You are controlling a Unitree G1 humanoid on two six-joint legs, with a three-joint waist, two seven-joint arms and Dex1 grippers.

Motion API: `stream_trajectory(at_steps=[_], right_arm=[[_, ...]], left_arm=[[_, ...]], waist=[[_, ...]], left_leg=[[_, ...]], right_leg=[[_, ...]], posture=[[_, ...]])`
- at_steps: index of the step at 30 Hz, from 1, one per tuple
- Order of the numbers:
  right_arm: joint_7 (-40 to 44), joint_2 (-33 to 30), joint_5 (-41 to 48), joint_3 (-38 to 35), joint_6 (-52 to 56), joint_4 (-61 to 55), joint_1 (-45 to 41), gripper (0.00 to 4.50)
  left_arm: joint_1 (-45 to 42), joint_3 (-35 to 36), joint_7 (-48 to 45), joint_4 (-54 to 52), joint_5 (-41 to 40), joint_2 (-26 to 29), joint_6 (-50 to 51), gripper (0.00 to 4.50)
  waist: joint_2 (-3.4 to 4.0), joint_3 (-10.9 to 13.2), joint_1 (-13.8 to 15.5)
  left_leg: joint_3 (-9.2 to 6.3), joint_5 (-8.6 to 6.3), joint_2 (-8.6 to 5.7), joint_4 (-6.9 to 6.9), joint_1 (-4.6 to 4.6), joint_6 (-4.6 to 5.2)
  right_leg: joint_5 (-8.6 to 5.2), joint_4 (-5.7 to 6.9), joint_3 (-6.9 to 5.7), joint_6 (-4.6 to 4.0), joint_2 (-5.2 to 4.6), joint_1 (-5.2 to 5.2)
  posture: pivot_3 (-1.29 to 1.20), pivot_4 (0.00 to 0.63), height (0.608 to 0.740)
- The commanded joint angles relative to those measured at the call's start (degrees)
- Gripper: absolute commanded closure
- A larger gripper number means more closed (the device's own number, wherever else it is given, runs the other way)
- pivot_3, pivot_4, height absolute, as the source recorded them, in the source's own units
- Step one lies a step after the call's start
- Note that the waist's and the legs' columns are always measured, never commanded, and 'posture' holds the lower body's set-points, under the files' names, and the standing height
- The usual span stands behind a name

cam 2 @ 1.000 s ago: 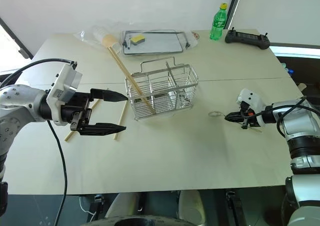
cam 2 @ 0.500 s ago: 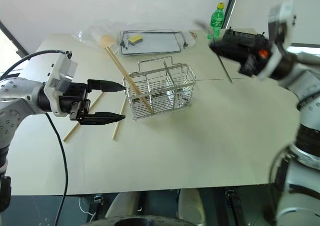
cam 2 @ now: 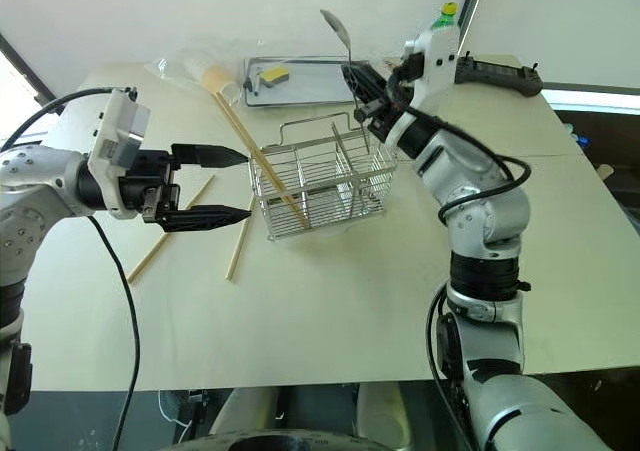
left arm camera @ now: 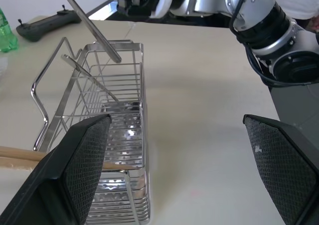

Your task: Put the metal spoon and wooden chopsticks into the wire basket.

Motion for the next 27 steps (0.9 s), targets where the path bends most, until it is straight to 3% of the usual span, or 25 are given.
stream_trajectory(at_steps=[1,2,9,19,22,27], right_arm=[[-0.6,0.3,0.3,-1.1,-2.2,-1.6,-0.1,3.84],[-0.7,0.3,0.3,-1.2,-2.2,-1.6,0.1,3.59],[-1.5,-0.8,0.0,-1.5,-2.0,-2.6,1.8,0.05],[-0.3,-7.4,1.4,-4.5,0.3,-4.3,1.4,0.05],[5.5,-15.7,3.3,-5.9,2.7,-6.8,1.4,0.05],[21.9,-35.0,13.8,-13.6,10.9,-9.9,3.8,0.05]], left_arm=[[-2.1,2.0,1.1,0.2,0.4,-0.3,-1.3,0.00],[-2.2,2.1,1.3,0.3,0.4,-0.3,-1.3,0.00],[-2.6,1.6,1.2,0.8,0.7,-0.7,-1.8,0.00],[-4.8,0.4,0.0,4.1,2.8,-2.0,-3.7,0.00],[-5.7,1.1,0.2,5.4,3.4,-1.9,-4.1,0.00],[-8.7,5.3,3.6,10.6,3.9,-0.3,-2.7,0.00]], waist=[[0.01,0.0,0.0],[0.01,0.0,0.0],[0.01,0.0,-0.1],[0.04,0.0,0.1],[0.06,0.0,0.2],[0.02,0.1,0.3]], left_leg=[[0.00,0.00,0.01,0.00,0.05,0.00],[-0.02,0.00,0.03,0.00,0.10,0.00],[-0.05,0.00,0.07,-0.03,0.21,0.00],[-0.04,0.00,0.07,-0.05,0.20,0.00],[-0.04,0.00,0.06,-0.06,0.17,0.00],[-0.05,-0.04,0.04,-0.06,0.07,0.08]], right_leg=[[0.00,0.01,0.00,0.00,0.02,0.03],[0.00,0.02,0.01,-0.01,0.05,0.07],[-0.01,0.02,0.02,-0.02,0.12,0.16],[-0.01,-0.01,0.02,-0.02,0.12,0.16],[-0.02,-0.03,0.02,-0.01,0.10,0.16],[-0.06,-0.14,-0.07,0.06,0.04,0.16]], posture=[[0.00,0.150,0.709],[0.00,0.150,0.709],[0.00,0.150,0.709],[0.00,0.150,0.709],[0.00,0.150,0.709],[0.00,0.150,0.709]])
